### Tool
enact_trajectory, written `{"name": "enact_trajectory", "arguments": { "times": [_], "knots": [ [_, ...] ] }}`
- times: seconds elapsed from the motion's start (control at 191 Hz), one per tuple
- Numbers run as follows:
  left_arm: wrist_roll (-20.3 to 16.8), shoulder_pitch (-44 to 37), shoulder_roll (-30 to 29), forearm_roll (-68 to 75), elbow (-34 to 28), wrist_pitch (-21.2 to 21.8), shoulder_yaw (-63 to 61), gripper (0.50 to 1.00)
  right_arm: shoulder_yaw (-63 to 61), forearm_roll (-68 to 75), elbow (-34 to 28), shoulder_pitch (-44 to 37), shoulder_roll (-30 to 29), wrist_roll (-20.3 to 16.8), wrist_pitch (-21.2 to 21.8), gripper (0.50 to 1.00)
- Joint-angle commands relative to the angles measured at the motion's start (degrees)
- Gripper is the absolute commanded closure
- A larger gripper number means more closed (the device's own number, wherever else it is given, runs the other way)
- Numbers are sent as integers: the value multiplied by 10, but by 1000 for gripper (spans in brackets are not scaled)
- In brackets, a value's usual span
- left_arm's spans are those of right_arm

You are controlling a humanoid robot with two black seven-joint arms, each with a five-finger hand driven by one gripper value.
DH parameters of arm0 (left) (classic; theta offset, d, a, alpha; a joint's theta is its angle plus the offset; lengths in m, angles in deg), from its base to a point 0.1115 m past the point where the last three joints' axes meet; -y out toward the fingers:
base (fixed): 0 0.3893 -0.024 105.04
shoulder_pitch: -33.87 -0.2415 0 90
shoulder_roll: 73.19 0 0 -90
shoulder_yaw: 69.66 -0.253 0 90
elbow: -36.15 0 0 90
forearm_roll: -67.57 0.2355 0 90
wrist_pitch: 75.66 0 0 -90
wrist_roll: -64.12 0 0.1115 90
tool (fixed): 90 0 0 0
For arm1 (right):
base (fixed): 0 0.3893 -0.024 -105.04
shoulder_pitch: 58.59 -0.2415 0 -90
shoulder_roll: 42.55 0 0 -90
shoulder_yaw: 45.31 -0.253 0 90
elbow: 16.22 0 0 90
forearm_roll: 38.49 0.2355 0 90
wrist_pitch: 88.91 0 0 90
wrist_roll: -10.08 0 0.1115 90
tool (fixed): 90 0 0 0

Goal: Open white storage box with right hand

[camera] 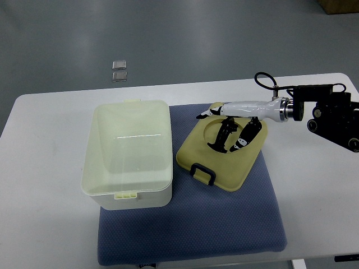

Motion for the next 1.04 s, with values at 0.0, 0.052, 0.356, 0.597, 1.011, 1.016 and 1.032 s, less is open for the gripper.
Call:
{"name": "enact_trajectory", "arguments": {
  "times": [0.0,0.052,0.356,0.597,1.011,1.016,1.032],
  "knots": [
    [0,1,0,0,0,0,0,500,-23,67,6,0,1,0,1,574],
    [0,1,0,0,0,0,0,500,-37,112,10,1,1,0,1,574],
    [0,0,0,0,0,1,0,500,-92,407,62,65,-4,0,-6,574],
    [0,-2,0,0,1,1,0,500,-96,561,111,102,-35,0,-52,574],
    [0,-1,0,0,0,0,0,500,-130,692,145,155,-96,0,-89,570],
    [0,-1,0,0,0,0,0,500,-133,692,145,157,-97,0,-93,570],
    [0,-1,0,0,1,0,0,500,-135,692,145,158,-98,0,-95,570]
  ]
}}
